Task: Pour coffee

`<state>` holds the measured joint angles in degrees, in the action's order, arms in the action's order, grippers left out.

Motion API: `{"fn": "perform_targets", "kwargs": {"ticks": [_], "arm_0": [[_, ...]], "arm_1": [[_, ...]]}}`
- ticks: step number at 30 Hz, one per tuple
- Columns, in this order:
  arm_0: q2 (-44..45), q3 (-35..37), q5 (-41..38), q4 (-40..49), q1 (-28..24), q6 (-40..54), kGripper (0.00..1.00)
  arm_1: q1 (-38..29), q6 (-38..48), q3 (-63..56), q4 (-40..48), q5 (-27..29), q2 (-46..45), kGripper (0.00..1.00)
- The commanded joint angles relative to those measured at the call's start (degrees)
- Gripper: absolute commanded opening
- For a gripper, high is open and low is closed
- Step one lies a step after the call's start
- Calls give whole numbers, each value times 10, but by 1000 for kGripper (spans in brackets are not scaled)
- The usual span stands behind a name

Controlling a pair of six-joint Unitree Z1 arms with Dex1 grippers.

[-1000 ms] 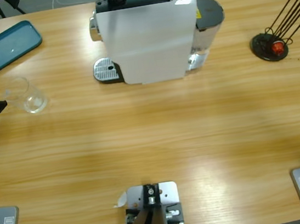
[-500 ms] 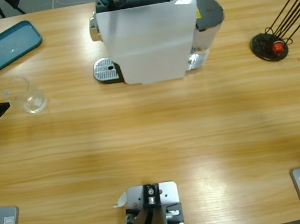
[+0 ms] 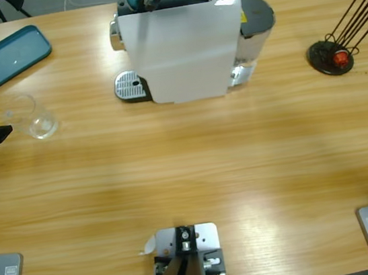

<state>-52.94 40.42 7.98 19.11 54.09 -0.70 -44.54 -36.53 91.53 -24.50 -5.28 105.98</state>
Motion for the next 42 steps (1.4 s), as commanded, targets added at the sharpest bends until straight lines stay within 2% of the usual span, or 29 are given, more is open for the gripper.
{"fn": "perform_targets", "kwargs": {"ticks": [1, 3, 5, 6, 8, 12, 14, 15, 16, 17, 18, 19, 22, 27, 31, 34, 37, 38, 42], "arm_0": [[11, -24, 3, -7, -6, -3, 1000], [11, -25, 2, -7, -6, -3, 1000], [11, -26, 2, -7, -6, -3, 1000], [11, -26, 2, -7, -6, -3, 1000], [9, -30, 2, -8, -6, -3, 1000], [11, -35, 0, -9, -6, -4, 1000], [10, -35, 0, -13, -6, -5, 1000], [9, -35, 0, -16, -6, -6, 1000], [7, -35, 0, -18, -6, -7, 1000], [6, -35, 0, -20, -6, -8, 1000], [7, -34, -1, -22, -6, -11, 1000], [7, -34, -1, -23, -6, -12, 1000], [8, -33, 0, -24, -6, -13, 1000], [7, -23, -5, -24, -6, -16, 991], [6, -15, -10, -23, -6, -16, 991], [6, -15, -12, -23, -6, -16, 991], [6, -16, -13, -23, -6, -16, 991], [6, -17, -13, -23, -6, -16, 991], [4, -22, -15, -23, -6, -16, 991]], "arm_1": [[5, 24, -23, -4, 1, 17, 305], [6, 30, -23, -3, 2, 15, 456], [7, 34, -23, -3, 3, 13, 542], [7, 35, -24, -3, 3, 12, 630], [7, 36, -24, -2, -1, 9, 665], [7, 36, -26, 0, -3, -1, 664], [6, 44, -27, 0, -27, -15, 618], [-1, 67, -25, -5, -39, -23, 526], [-12, 108, -20, -16, -45, -33, 429], [-28, 142, -18, -29, -46, -45, 282], [-47, 168, -21, -42, -34, -59, 72], [-69, 197, -29, -50, 1, -74, 0], [-120, 291, -92, -32, 108, -126, 0], [-143, 549, -233, -2, 272, -219, 0], [-137, 630, -277, 71, 341, -254, 0], [-93, 679, -265, 131, 368, -245, 0], [-41, 767, -245, 200, 354, -210, 0], [-31, 805, -233, 214, 346, -195, 0], [-29, 862, -209, 233, 333, -149, 0]]}}
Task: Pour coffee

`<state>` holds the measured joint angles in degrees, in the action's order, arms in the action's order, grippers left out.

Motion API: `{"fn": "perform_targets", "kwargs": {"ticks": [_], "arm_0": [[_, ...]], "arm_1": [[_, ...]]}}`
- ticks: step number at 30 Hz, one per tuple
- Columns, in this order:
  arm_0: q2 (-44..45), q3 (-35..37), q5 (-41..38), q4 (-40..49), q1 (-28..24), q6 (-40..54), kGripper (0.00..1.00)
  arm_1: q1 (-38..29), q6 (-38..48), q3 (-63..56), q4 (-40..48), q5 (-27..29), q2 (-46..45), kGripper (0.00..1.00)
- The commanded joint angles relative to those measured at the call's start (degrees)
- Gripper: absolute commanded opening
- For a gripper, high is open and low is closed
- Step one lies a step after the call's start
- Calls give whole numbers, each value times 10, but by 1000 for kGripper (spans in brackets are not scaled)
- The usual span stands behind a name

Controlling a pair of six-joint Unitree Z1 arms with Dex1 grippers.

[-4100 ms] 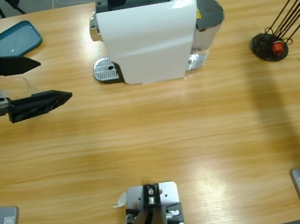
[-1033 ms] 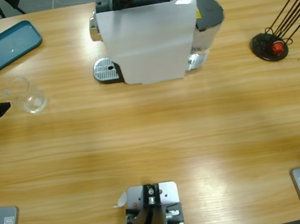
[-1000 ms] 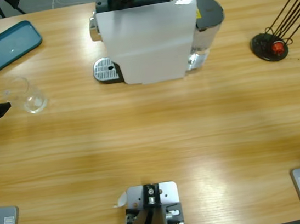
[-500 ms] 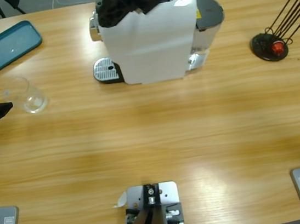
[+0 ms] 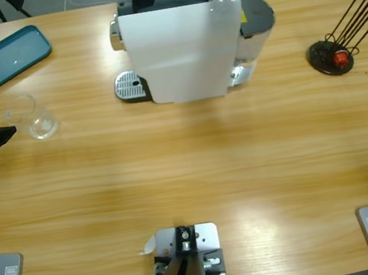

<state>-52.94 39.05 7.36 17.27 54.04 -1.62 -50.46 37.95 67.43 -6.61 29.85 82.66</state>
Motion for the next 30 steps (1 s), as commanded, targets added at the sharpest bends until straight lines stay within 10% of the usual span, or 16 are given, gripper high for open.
{"fn": "perform_targets", "kwargs": {"ticks": [1, 30], "arm_0": [[4, -11, -9, -5, -5, -7, 991], [14, -13, -27, 0, -5, -8, 996]], "arm_1": [[31, 121, 32, 60, -28, 87, 0], [-57, 62, 42, 150, -162, 268, 0]]}}
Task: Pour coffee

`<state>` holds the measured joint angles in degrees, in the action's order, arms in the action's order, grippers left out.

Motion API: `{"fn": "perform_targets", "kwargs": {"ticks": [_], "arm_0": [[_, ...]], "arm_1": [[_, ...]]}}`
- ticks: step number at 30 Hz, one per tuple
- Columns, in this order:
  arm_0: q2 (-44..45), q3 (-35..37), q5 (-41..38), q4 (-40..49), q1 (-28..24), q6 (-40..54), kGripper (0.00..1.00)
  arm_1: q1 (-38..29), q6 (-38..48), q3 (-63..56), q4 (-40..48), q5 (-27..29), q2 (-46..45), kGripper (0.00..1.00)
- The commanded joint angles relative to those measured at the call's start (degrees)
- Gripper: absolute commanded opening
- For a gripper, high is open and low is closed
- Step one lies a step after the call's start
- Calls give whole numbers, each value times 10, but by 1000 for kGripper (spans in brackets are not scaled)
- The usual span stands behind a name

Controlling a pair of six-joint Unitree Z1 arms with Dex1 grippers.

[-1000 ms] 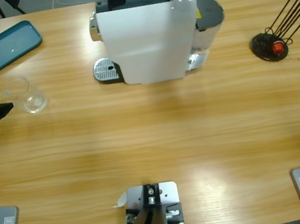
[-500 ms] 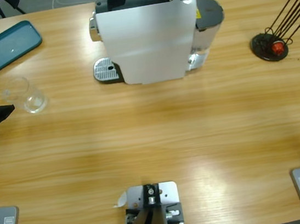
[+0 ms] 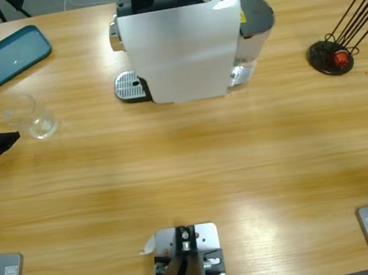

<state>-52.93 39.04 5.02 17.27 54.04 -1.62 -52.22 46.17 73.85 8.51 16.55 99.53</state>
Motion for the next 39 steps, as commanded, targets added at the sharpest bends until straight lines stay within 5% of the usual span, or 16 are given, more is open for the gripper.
{"fn": "perform_targets", "kwargs": {"ticks": [1, 19, 23, 24, 25, 26, 31, 35, 39], "arm_0": [[15, -13, -3, 0, -5, -8, 996], [14, -12, 2, 0, -5, -20, 991], [13, -17, 13, -3, -23, -43, 1000], [11, -19, 20, -3, -28, -50, 1000], [7, -20, 39, -3, -30, -56, 1000], [2, -21, 62, -3, -30, -60, 1000], [-6, -21, 189, 17, -30, -78, 1000], [-9, -12, 217, 62, -33, -110, 1000], [-25, -16, 220, 83, -42, -159, 1000]], "arm_1": [[-39, -23, -23, -1, -28, 109, 0], [-34, -63, -12, -113, 4, 173, 0], [-33, -156, -10, -101, 13, 119, 0], [-33, -195, -8, -101, 5, 95, 345], [-34, -225, -5, -101, 2, 66, 906], [-33, -259, -4, -103, 3, 36, 997], [-34, -361, 30, -218, 9, -119, 1000], [-34, -398, 25, -351, 3, -203, 1000], [-34, -390, -108, -369, -40, -294, 1000]]}}
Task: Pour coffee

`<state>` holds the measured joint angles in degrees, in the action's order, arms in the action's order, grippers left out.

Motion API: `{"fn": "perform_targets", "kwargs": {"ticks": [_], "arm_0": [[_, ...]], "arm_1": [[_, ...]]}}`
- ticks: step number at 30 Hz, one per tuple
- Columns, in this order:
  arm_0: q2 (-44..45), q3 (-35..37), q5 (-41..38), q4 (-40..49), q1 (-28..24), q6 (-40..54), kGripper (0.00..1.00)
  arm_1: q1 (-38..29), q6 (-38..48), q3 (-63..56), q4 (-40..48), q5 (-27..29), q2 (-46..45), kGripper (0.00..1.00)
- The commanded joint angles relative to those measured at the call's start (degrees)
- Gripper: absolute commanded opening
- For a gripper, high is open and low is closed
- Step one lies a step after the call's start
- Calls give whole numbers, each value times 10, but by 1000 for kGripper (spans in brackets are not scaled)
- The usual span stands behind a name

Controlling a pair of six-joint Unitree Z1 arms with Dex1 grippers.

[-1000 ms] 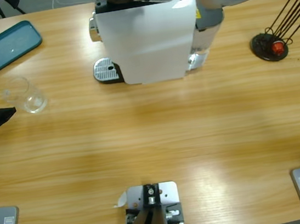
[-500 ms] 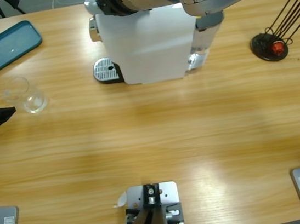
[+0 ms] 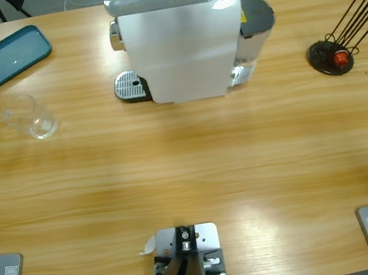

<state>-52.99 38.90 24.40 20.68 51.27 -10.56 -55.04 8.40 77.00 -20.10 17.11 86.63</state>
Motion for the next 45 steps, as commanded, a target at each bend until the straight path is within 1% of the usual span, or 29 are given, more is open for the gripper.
{"fn": "perform_targets", "kwargs": {"ticks": [1, 4, 6, 11, 15, 19, 24, 26, 32, 36, 41, 42, 43, 44, 45], "arm_0": [[-30, -15, 27, 49, -14, -80, 1000], [-57, -18, 24, 47, -17, -124, 1000], [-81, -24, 25, 44, -17, -140, 1000], [-138, -56, 39, 1, -17, -170, 1000], [-175, -91, 49, -75, -17, -183, 1000], [-213, -105, 62, -113, -19, -187, 1000], [-263, -106, 81, -150, -20, -188, 1000], [-276, -107, 88, -168, -29, -188, 1000], [-325, -113, 101, -212, -60, -188, 1000], [-367, -130, 101, -282, -62, -188, 1000], [-398, -153, 99, -356, -62, -187, 1000], [-403, -159, 99, -371, -62, -187, 980], [-409, -170, 98, -396, -62, -182, 836], [-411, -183, 97, -422, -62, -174, 580], [-411, -195, 96, -441, -62, -166, 292]], "arm_1": [[-6, -6, -171, -82, -49, -184, 1000], [-6, 5, -258, -81, -52, -234, 1000], [-6, 5, -296, -81, -54, -251, 1000], [-5, 4, -348, -72, -56, -252, 1000], [-5, 4, -356, -71, -52, -249, 1000], [-5, 4, -355, -71, -50, -237, 1000], [-5, 4, -353, -67, -50, -214, 1000], [-3, 5, -353, -67, -49, -207, 1000], [35, 2, -353, -65, -56, -198, 1000], [36, 2, -352, -66, -56, -197, 1000], [37, 2, -352, -66, -55, -189, 1000], [37, 2, -352, -66, -55, -187, 1000], [37, 2, -351, -66, -55, -185, 1000], [37, 2, -350, -66, -55, -184, 1000], [37, 2, -350, -66, -55, -183, 1000]]}}
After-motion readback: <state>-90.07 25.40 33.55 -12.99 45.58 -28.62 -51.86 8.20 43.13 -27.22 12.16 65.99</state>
